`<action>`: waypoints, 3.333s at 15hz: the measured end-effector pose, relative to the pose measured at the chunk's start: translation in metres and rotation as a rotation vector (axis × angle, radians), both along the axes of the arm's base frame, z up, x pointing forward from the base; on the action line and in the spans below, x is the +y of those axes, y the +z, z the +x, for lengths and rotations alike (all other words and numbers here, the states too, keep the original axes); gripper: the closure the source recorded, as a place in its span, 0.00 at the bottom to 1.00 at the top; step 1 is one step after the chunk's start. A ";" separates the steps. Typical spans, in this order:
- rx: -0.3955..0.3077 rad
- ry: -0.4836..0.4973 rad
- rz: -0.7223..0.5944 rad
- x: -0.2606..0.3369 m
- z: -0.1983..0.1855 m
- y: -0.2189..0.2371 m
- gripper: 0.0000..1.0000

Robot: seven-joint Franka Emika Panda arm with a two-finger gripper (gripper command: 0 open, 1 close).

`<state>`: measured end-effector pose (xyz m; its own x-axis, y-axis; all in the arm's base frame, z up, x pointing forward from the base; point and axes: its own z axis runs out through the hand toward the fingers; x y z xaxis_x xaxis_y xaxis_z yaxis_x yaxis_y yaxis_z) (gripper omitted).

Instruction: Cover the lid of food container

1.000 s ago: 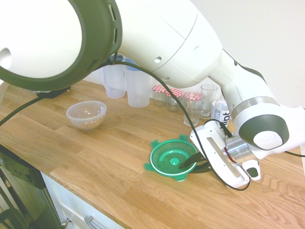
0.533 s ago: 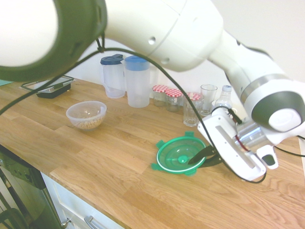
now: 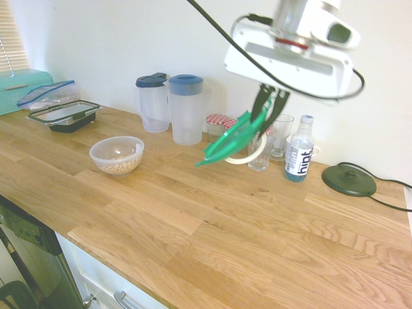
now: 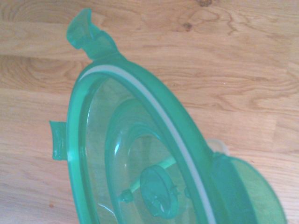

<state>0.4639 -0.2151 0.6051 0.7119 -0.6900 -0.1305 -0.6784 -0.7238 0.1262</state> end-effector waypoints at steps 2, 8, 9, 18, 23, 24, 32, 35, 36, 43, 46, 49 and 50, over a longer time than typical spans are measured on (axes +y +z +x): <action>0.031 0.031 -0.144 0.049 0.002 0.008 1.00; 0.125 0.091 -0.545 0.130 0.015 -0.021 1.00; 0.127 0.093 -0.608 0.143 0.018 -0.028 1.00; -0.044 -0.042 -1.115 0.308 0.055 -0.073 1.00; -0.060 -0.018 -1.124 0.413 0.066 -0.105 1.00; -0.053 -0.012 -1.130 0.426 0.066 -0.107 1.00; -0.108 -0.005 -1.238 0.500 0.060 -0.147 1.00; -0.083 0.001 -1.275 0.517 0.053 -0.162 1.00; -0.074 0.005 -1.290 0.525 0.049 -0.164 1.00; -0.044 -0.015 -1.399 0.543 0.041 -0.196 1.00; -0.053 0.002 -1.388 0.555 0.040 -0.198 1.00; -0.046 0.013 -1.394 0.559 0.041 -0.206 1.00; -0.042 0.016 -1.398 0.560 0.042 -0.210 1.00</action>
